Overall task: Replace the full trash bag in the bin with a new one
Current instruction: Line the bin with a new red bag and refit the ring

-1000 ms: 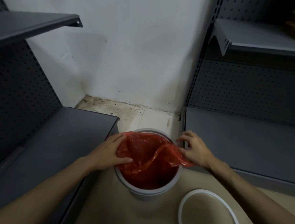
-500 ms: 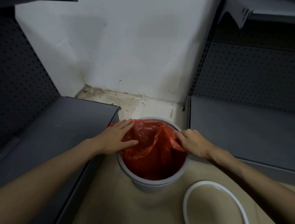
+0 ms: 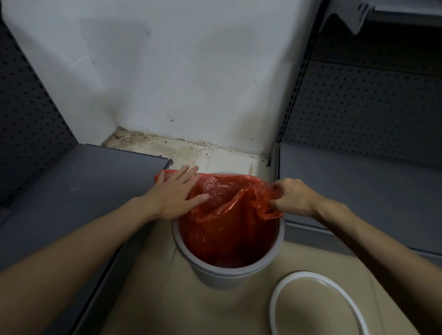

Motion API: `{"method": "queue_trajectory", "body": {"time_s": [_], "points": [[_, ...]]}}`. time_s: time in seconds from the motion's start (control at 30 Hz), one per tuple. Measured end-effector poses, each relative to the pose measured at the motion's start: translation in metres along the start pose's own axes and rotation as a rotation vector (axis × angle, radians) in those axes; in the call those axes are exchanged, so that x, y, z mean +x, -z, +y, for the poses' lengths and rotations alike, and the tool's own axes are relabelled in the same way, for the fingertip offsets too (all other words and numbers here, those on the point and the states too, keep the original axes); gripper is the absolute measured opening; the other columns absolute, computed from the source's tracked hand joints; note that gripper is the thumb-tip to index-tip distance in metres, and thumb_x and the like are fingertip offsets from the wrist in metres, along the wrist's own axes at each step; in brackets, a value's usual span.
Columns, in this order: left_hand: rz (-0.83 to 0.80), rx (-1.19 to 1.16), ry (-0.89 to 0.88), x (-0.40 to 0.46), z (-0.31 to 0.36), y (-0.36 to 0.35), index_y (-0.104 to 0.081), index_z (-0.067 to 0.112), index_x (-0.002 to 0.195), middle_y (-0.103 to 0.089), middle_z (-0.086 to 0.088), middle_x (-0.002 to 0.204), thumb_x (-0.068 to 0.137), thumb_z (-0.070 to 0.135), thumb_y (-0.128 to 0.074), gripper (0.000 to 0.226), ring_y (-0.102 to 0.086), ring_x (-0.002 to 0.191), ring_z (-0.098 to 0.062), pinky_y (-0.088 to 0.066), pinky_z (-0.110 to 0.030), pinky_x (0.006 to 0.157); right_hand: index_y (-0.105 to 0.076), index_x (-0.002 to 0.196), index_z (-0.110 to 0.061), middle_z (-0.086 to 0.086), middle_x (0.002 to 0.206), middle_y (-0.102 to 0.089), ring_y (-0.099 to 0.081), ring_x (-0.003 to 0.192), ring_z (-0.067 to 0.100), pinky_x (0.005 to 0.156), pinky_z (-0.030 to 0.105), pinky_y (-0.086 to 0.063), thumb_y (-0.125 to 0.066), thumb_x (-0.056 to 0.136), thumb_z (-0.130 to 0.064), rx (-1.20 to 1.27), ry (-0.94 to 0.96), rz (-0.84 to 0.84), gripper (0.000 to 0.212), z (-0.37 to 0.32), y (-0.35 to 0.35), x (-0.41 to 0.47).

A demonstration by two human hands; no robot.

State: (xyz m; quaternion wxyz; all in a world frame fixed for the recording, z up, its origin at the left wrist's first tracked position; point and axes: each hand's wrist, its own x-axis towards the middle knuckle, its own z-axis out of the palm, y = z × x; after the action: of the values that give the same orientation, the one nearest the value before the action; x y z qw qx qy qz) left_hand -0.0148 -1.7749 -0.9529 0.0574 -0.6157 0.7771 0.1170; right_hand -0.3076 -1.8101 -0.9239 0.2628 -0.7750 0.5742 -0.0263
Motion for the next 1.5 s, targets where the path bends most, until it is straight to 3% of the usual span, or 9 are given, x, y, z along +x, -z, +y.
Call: {"method": "queue_trajectory", "body": {"time_s": [0.23, 0.43, 0.6, 0.73, 0.9, 1.1, 1.23, 1.37, 1.5], "points": [[0.014, -0.030, 0.071, 0.019, 0.000, -0.012, -0.002, 0.025, 0.157, 0.012, 0.007, 0.164, 0.095, 0.067, -0.017, 0.076, 0.012, 0.150, -0.013, -0.001, -0.062, 0.117, -0.071, 0.091, -0.006, 0.004, 0.083, -0.071, -0.064, 0.068, 0.010, 0.065, 0.020, -0.048, -0.056, 0.087, -0.012, 0.247, -0.027, -0.034, 0.017, 0.018, -0.008, 0.019], [0.016, -0.441, 0.100, 0.027, -0.006, -0.020, -0.027, 0.029, 0.153, -0.028, 0.003, 0.158, 0.094, 0.066, -0.029, 0.070, -0.023, 0.146, -0.022, -0.023, -0.047, 0.118, -0.057, 0.055, -0.025, -0.012, 0.047, -0.056, -0.052, 0.050, 0.002, 0.077, 0.032, -0.038, -0.015, 0.103, -0.049, 0.656, -0.075, -0.043, 0.068, 0.018, -0.025, 0.015], [0.002, -0.589, 0.108, 0.022, -0.002, -0.011, -0.056, 0.016, 0.133, -0.042, -0.003, 0.143, 0.095, 0.057, -0.044, 0.057, -0.044, 0.129, -0.019, -0.034, -0.038, 0.111, -0.063, 0.087, 0.012, 0.025, 0.064, -0.053, -0.059, 0.066, 0.030, 0.079, 0.035, -0.052, -0.015, 0.090, -0.075, 0.705, -0.040, -0.209, 0.099, 0.025, -0.022, 0.016], [0.153, -0.398, 0.046, 0.007, -0.005, -0.004, -0.037, 0.009, 0.148, -0.032, -0.002, 0.150, 0.092, 0.053, -0.056, 0.074, -0.036, 0.135, -0.017, -0.032, -0.035, 0.112, -0.059, 0.080, -0.005, 0.010, 0.070, -0.047, -0.041, 0.068, 0.024, 0.073, 0.038, -0.042, -0.052, 0.081, -0.041, 0.628, -0.126, -0.128, 0.037, 0.024, -0.011, 0.010], [0.190, -0.338, -0.055, -0.010, -0.005, -0.002, -0.041, 0.015, 0.144, -0.044, 0.000, 0.137, 0.086, 0.054, -0.064, 0.073, -0.044, 0.122, -0.013, -0.040, -0.036, 0.106, -0.067, 0.099, 0.004, 0.010, 0.087, -0.066, -0.060, 0.082, 0.017, 0.067, 0.024, -0.051, -0.048, 0.079, 0.015, 0.469, -0.072, -0.011, 0.030, 0.011, 0.000, 0.000], [0.096, -0.439, -0.027, -0.028, 0.003, -0.004, -0.046, 0.027, 0.138, -0.046, 0.006, 0.127, 0.074, 0.068, -0.067, 0.079, -0.050, 0.114, -0.012, -0.048, -0.040, 0.101, -0.071, 0.077, 0.002, 0.016, 0.080, -0.073, -0.068, 0.072, 0.026, 0.071, 0.041, -0.056, -0.053, 0.095, -0.016, 0.457, -0.089, 0.252, 0.031, 0.009, -0.013, -0.010], [0.085, -0.433, -0.026, -0.039, 0.002, -0.006, -0.039, 0.030, 0.145, -0.036, 0.008, 0.137, 0.063, 0.081, -0.064, 0.099, -0.042, 0.126, -0.014, -0.046, -0.044, 0.105, -0.067, 0.067, -0.004, 0.005, 0.064, -0.066, -0.057, 0.051, 0.011, 0.050, 0.023, -0.049, -0.059, 0.091, -0.049, 0.293, -0.083, 0.252, 0.052, 0.001, -0.017, -0.027], [0.114, -0.417, -0.014, -0.047, 0.003, -0.008, -0.035, 0.033, 0.147, -0.036, 0.006, 0.140, 0.061, 0.084, -0.063, 0.104, -0.037, 0.129, -0.014, -0.044, -0.047, 0.107, -0.073, 0.100, -0.006, 0.010, 0.097, -0.073, -0.068, 0.083, 0.018, 0.074, 0.032, -0.058, -0.071, 0.082, -0.020, 0.151, -0.033, 0.194, 0.022, -0.005, -0.022, -0.036], [0.079, -0.411, -0.003, -0.053, 0.004, -0.014, -0.029, 0.036, 0.149, -0.034, 0.003, 0.148, 0.057, 0.085, -0.065, 0.110, -0.038, 0.133, -0.017, -0.042, -0.047, 0.108, -0.061, 0.126, -0.007, 0.013, 0.123, -0.065, -0.061, 0.109, 0.026, 0.081, 0.027, -0.048, -0.057, 0.080, 0.008, 0.204, -0.005, 0.191, 0.049, -0.016, -0.028, -0.046]]}}
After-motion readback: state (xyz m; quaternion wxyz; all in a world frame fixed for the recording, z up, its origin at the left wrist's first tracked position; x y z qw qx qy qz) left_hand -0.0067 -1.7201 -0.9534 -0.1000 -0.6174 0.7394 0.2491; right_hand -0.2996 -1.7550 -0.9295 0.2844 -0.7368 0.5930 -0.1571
